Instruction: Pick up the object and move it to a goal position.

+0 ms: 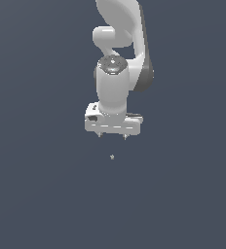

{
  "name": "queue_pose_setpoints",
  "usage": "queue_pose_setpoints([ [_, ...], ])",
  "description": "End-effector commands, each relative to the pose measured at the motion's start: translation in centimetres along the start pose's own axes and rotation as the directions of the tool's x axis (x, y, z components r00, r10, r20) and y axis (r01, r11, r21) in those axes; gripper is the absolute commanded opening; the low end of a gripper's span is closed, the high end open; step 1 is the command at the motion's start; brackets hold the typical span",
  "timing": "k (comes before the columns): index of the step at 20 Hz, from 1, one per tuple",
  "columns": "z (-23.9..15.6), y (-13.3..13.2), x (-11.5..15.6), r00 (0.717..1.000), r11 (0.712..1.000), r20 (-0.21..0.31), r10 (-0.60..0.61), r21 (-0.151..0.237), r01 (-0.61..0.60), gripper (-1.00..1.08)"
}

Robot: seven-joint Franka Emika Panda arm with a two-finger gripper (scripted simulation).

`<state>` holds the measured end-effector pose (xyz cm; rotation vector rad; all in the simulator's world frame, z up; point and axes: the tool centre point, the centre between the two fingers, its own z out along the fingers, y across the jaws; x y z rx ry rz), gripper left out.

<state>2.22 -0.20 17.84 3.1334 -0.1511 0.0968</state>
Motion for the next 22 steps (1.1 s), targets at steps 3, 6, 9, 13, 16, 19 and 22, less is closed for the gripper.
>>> queue_pose_setpoints([
  [3, 0.9, -0.1, 0.1, 0.997, 0.997, 0.007, 0.077, 0.004, -0.077, 1.0],
  [6, 1.7, -0.1, 0.2, 0.989, 0.99, 0.013, 0.144, 0.005, -0.144, 1.0],
  [9, 2.6, -0.1, 0.3, 0.974, 0.975, 0.02, 0.224, 0.006, -0.224, 1.0],
  [13, 4.0, -0.2, 0.4, 0.941, 0.941, 0.03, 0.337, 0.003, -0.338, 1.0],
  [16, 5.0, -0.2, 0.5, 0.907, 0.908, 0.036, 0.42, -0.001, -0.42, 1.0],
  [19, 6.0, -0.2, 0.6, 0.866, 0.867, 0.041, 0.499, -0.006, -0.499, 1.0],
  [22, 7.0, -0.2, 0.7, 0.818, 0.819, 0.044, 0.573, -0.013, -0.573, 1.0],
])
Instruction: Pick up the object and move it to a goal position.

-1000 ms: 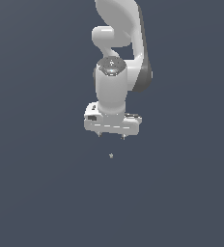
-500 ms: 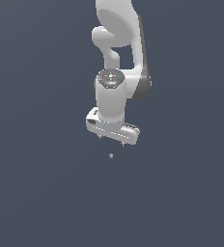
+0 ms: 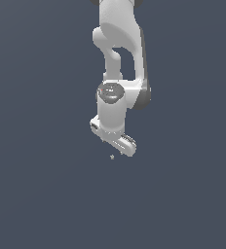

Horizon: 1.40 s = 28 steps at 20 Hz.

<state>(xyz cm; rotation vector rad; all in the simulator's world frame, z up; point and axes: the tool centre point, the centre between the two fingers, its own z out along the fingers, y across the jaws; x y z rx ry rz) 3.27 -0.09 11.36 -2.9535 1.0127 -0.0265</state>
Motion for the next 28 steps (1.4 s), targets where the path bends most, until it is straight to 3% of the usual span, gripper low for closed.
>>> queue_pose_setpoints([
  [1, 0.8, 0.0, 0.1, 0.997, 0.997, 0.003, 0.076, -0.003, -0.076, 1.0],
  [14, 4.5, 0.0, 0.4, 0.921, 0.921, 0.002, 0.39, -0.021, -0.389, 1.0],
  [21, 5.3, 0.0, 0.5, 0.888, 0.888, -0.002, 0.46, -0.025, -0.46, 1.0],
  [28, 5.6, 0.0, 0.5, 0.885, 0.885, -0.002, 0.466, -0.026, -0.466, 1.0],
])
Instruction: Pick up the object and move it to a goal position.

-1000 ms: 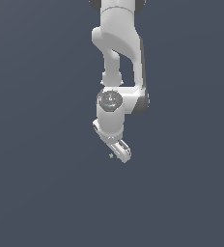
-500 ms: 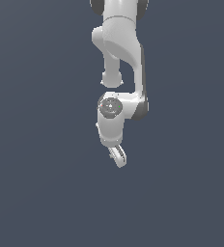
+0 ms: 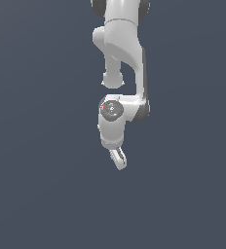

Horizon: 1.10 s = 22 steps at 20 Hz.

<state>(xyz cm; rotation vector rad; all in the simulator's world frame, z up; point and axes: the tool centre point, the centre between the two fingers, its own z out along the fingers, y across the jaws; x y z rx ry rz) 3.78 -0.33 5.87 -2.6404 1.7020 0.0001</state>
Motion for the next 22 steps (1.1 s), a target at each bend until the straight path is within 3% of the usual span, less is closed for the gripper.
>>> queue_pose_setpoints([
  [1, 0.3, 0.0, 0.0, 1.0, 1.0, 0.0, 0.001, 0.0, -0.001, 1.0],
  [15, 5.0, 0.0, 0.0, 1.0, 1.0, 0.0, 0.005, 0.0, -0.005, 1.0],
  [16, 5.0, 0.0, 0.0, 1.0, 1.0, 0.0, 0.005, 0.0, -0.005, -1.0],
  [22, 5.0, 0.0, 0.0, 1.0, 1.0, 0.0, 0.005, 0.0, -0.005, -1.0],
])
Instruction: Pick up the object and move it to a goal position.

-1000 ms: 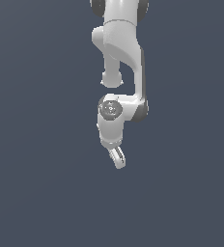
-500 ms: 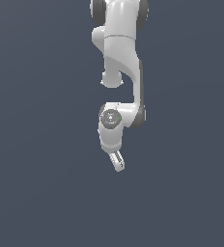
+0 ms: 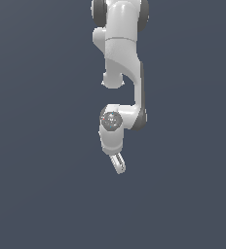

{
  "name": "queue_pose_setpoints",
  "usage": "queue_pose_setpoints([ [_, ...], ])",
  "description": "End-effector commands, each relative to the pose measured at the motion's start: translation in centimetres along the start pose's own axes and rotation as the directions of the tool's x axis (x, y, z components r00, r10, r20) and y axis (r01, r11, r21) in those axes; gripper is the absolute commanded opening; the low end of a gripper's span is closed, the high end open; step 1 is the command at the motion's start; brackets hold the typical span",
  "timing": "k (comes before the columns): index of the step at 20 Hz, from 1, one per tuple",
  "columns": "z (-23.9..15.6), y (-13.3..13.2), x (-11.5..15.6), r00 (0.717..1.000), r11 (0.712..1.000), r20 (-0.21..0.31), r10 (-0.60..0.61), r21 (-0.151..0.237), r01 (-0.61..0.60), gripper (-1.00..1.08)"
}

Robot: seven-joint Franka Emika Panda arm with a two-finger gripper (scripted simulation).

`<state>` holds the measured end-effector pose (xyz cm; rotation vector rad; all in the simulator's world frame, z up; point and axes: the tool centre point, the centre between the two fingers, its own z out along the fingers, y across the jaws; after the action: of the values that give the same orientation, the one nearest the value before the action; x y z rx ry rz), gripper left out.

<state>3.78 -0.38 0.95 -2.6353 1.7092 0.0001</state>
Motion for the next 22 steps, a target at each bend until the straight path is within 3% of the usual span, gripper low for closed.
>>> queue_pose_setpoints([
  [1, 0.1, 0.0, 0.0, 1.0, 1.0, 0.0, 0.0, 0.0, 0.0, -1.0],
  [12, -1.9, 0.4, 0.7, 1.0, 1.0, 0.0, 0.0, 0.0, 0.0, -1.0],
  [22, -9.9, 2.3, 3.8, 1.0, 1.0, 0.001, 0.001, 0.0, -0.001, -1.0],
])
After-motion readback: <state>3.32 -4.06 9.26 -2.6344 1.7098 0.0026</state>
